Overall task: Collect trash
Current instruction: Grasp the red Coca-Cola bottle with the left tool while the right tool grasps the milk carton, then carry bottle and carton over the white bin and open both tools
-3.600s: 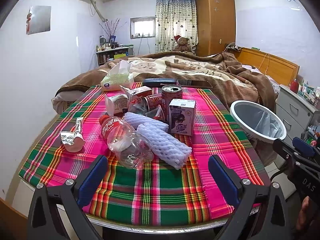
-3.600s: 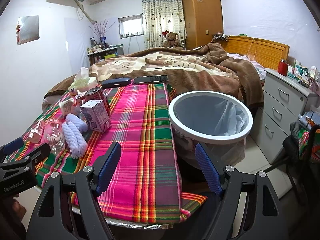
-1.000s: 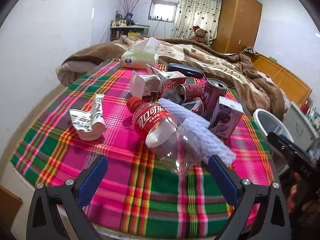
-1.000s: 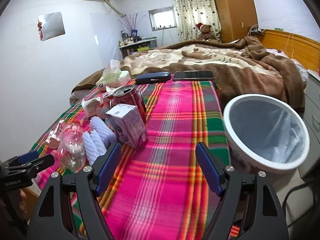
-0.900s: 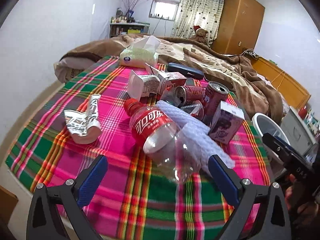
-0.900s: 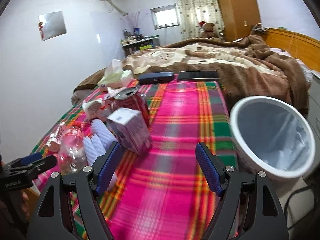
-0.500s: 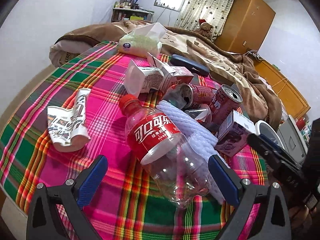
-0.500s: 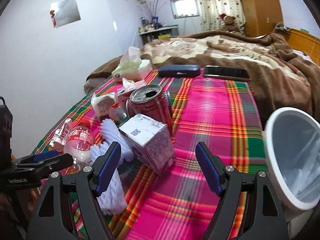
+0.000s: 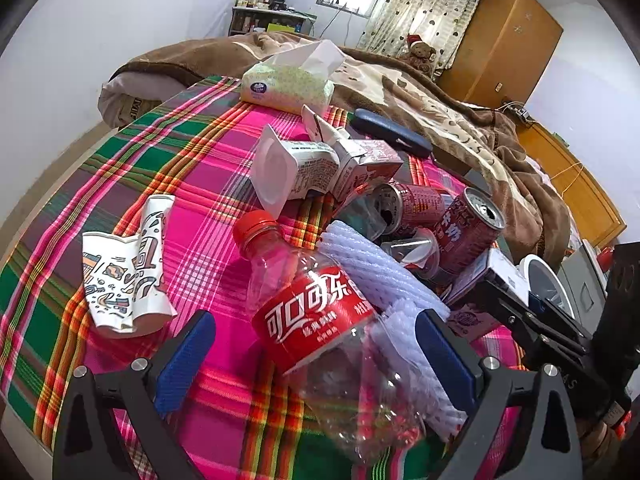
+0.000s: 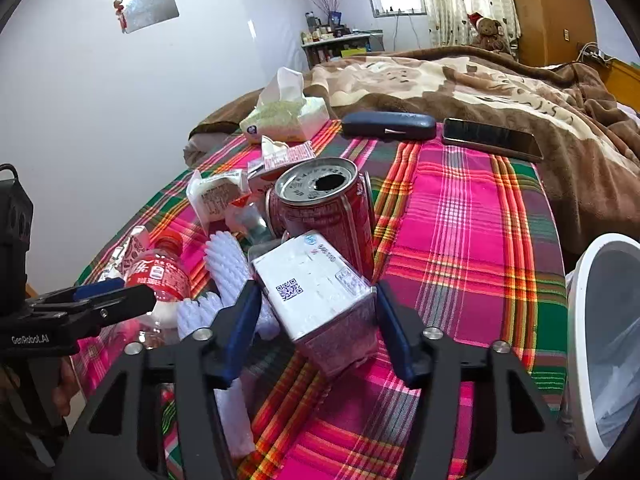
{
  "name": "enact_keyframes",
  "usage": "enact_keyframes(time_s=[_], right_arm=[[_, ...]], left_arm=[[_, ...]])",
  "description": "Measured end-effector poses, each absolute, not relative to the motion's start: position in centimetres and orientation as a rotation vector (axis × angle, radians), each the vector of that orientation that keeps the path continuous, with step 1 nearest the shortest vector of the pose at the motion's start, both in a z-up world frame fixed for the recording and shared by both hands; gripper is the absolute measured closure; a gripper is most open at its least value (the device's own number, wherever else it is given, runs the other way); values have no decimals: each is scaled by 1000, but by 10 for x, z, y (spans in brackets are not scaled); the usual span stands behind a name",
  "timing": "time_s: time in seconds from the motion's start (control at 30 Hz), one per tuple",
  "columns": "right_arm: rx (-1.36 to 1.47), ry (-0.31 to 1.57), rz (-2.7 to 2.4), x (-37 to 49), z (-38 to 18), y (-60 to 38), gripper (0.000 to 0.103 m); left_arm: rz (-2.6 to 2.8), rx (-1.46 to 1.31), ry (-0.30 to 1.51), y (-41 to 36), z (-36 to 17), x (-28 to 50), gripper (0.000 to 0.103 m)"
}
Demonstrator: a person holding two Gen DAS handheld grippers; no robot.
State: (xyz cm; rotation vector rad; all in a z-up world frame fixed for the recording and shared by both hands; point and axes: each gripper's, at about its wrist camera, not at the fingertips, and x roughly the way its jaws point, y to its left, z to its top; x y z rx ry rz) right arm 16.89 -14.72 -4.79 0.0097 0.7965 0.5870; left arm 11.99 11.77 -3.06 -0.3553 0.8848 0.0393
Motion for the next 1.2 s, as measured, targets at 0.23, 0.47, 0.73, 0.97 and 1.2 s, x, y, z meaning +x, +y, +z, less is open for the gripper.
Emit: enact_keyframes(time_s=[0.23,0.47,0.73,0.97,1.2], right_arm=[[28,785,572,164,-46,-152,63],[28,796,564,169,-49,-151,63],[64,816,564,177,-52,-150,63],[44,811,543,176,-53,-145,63],[58,786,524,169,-51,-150,65]], left_arm=[[28,-413,950,121,-45,129,15],[50,-394,964,119,-51,136,39],[100,-333,925,120,-42,138,39],[84,-340,950,126,-48,145,40],[72,-333,920,125,-45,138,41]])
